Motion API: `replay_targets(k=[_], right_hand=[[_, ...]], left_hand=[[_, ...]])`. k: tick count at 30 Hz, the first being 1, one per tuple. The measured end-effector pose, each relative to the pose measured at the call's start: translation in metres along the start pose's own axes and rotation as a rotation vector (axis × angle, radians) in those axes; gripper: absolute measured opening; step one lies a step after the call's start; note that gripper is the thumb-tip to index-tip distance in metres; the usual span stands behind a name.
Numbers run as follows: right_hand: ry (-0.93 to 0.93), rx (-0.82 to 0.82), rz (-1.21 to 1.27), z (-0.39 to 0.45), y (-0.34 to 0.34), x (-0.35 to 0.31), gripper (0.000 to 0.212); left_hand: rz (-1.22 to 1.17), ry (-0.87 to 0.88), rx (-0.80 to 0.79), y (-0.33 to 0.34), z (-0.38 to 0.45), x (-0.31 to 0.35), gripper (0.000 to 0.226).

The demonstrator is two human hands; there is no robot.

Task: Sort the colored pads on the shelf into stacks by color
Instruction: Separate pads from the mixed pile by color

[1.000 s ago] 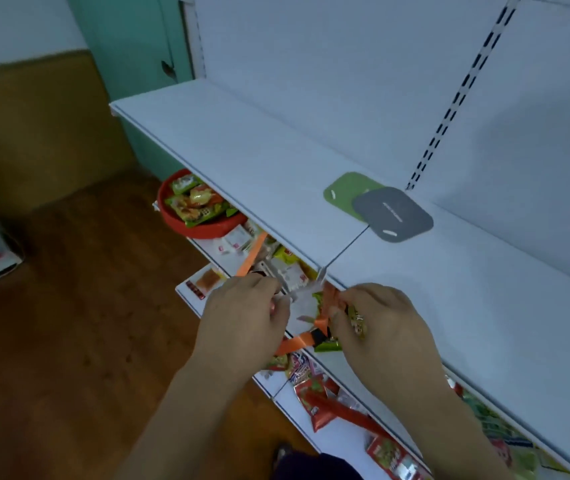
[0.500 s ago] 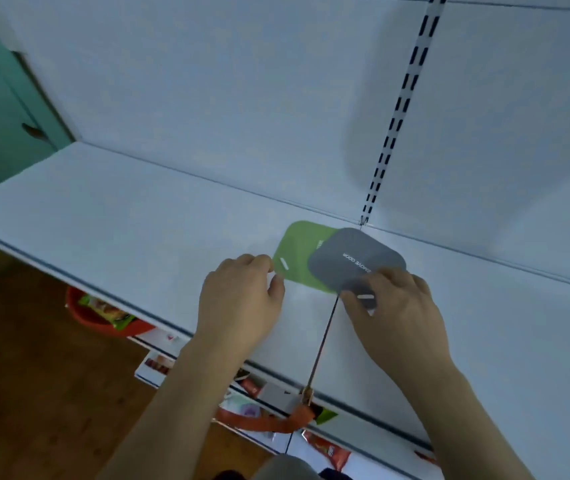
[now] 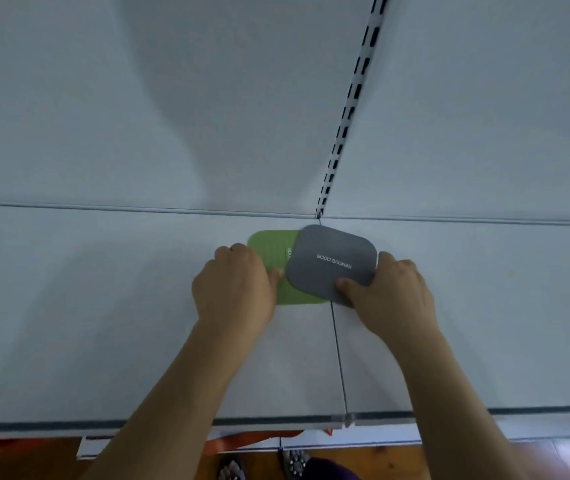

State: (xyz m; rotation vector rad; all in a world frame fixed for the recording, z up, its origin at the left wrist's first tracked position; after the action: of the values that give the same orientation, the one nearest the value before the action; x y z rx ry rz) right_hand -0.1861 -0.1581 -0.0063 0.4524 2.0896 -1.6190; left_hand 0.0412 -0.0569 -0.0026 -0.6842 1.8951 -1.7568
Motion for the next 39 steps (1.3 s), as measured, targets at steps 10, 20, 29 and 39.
replay_targets(k=[10,20,29,39], right_hand=[[0.083,0.023,0.138,0.01,-0.001,0.009,0.056],[-0.14,-0.066,0.061,0.028,-0.006,0.003,0.096],[-0.197,-0.291,0.04,0.074,0.0,-0.008,0.09],[-0.228,-0.275,0.106,0.08,0.001,-0.013,0.074]], left_hand=[[-0.226,0.093,0.087,-0.005,-0.004,0.006,0.038],[-0.649,0.133,0.103,0.006,-0.001,0.001,0.024],[-0.666,0.1,0.11,0.009,-0.003,-0.002,0.026],[-0.645,0.106,0.14,0.007,-0.003,-0.001,0.028]])
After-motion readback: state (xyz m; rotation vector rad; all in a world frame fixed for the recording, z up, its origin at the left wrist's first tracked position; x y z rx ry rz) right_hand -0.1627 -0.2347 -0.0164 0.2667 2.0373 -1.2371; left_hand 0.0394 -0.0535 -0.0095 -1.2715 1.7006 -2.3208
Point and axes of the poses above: each hand's wrist, its own z-axis towards the middle knuckle, its own y-axis out of the palm, x = y × z, the point moved 10 cm from there along z, towards the middle knuckle, and after that the axes turned 13 degrees about z, right-handed, at the moved point
